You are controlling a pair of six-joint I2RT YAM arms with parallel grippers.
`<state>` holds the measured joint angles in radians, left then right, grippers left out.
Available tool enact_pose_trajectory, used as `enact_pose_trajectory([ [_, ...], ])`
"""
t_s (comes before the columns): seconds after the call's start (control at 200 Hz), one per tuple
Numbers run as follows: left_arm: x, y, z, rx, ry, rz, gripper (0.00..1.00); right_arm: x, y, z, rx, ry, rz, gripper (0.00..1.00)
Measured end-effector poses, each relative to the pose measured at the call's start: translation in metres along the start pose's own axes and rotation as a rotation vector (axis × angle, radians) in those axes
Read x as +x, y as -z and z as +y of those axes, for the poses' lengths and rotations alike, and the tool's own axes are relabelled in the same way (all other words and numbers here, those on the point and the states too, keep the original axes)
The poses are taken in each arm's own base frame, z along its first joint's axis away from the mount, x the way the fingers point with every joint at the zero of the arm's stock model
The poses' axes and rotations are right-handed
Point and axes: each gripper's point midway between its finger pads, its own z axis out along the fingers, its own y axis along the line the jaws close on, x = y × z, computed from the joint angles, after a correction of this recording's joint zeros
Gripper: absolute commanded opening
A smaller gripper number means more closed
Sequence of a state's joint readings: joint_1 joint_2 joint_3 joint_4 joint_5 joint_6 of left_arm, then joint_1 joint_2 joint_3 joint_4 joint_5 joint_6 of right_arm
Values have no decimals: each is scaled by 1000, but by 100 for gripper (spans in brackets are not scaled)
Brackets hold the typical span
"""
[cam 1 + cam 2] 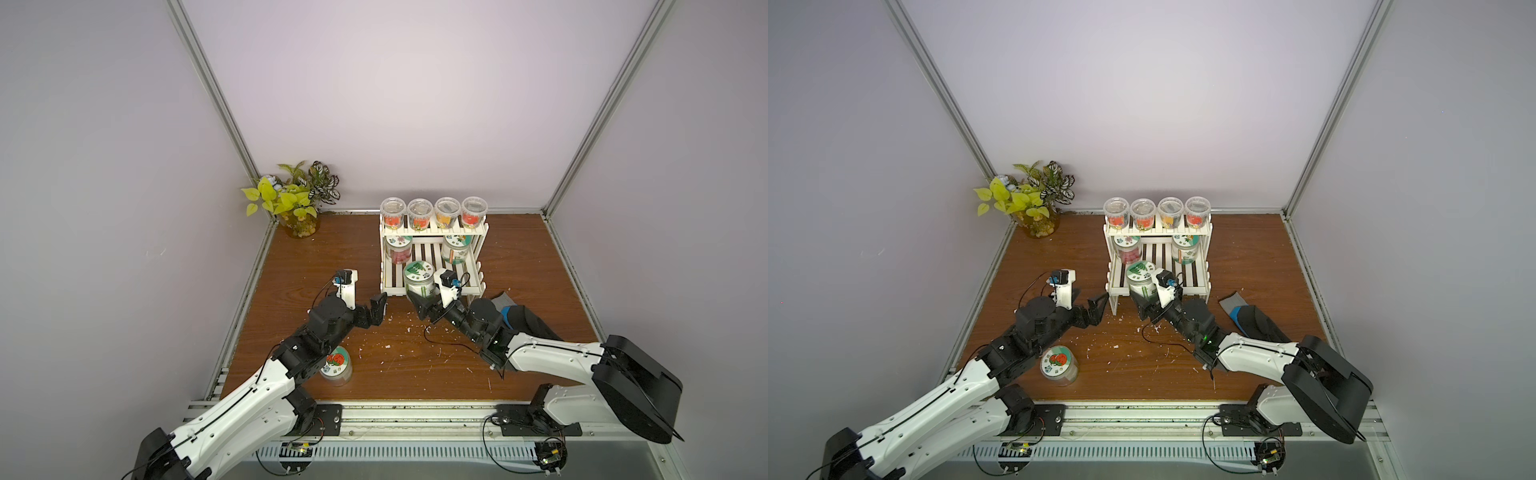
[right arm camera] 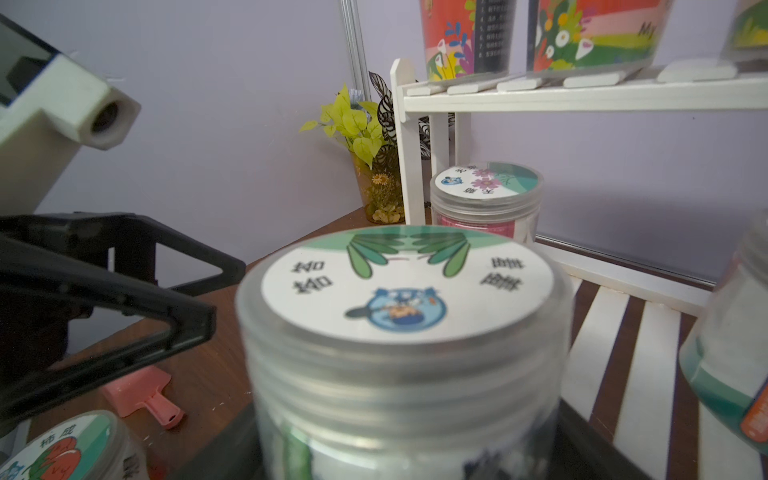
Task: Place the seed container on the shelf
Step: Place the seed jar on the shelf.
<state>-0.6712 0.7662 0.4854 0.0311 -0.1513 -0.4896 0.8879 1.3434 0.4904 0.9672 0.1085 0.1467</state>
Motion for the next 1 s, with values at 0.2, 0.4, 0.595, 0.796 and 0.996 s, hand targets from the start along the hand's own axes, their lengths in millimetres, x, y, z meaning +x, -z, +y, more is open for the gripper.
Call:
enact_pose_trajectory([
  [0.2,11,-6,4,-11,15,24,100,-3,-11,1,1,-6,-19,87],
  [0.4,12,-8,2,-1,5,27,100,2,-23,-1,14,-6,-15,87],
  [0.595,17,-10,-1,22,-40,43,100,7,-32,-1,16,-7,-14,87],
  [0.796,20,-11,0,18,-68,53,99,16,-39,-1,17,-11,2,88],
  [0.996,21,-11,1,14,-81,56,100,17,-44,0,13,-10,4,90],
])
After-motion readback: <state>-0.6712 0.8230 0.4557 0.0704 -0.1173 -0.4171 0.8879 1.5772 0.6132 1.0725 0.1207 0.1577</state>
